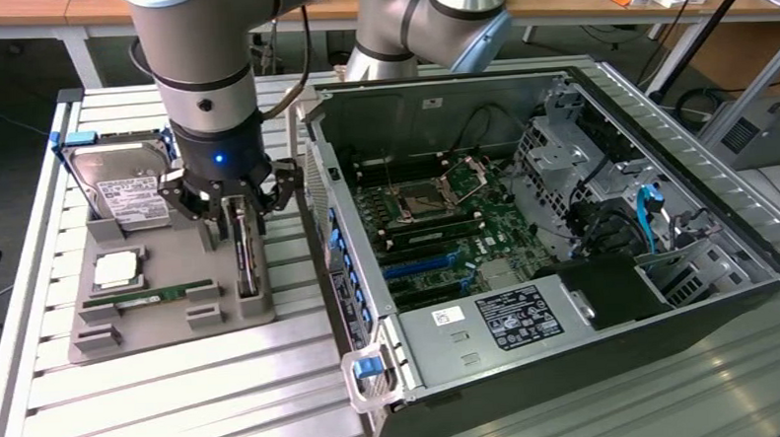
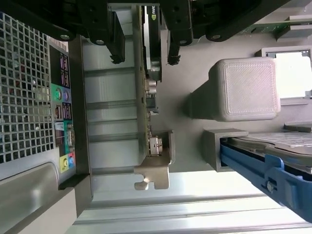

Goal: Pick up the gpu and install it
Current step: 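Pick up the gpu and move the gpu toward the slot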

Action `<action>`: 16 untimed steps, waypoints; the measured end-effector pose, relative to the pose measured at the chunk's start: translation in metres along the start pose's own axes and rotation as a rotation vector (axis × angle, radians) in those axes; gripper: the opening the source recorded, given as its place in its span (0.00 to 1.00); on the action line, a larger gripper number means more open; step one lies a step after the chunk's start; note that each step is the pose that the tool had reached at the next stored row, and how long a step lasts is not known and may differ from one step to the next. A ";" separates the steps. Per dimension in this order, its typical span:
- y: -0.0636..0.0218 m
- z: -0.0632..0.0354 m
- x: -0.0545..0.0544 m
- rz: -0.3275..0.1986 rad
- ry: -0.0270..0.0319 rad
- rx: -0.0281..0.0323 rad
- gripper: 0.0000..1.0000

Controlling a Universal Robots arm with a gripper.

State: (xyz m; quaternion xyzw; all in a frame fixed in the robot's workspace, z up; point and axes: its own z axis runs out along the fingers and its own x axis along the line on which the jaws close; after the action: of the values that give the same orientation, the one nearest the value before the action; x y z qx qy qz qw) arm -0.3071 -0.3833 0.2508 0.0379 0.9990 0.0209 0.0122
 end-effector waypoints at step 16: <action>-0.0001 0.0012 0.002 0.000 0.0000 0.0000 0.27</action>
State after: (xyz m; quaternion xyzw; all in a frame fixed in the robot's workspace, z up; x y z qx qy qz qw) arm -0.3091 -0.3832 0.2496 0.0379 0.9990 0.0209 0.0123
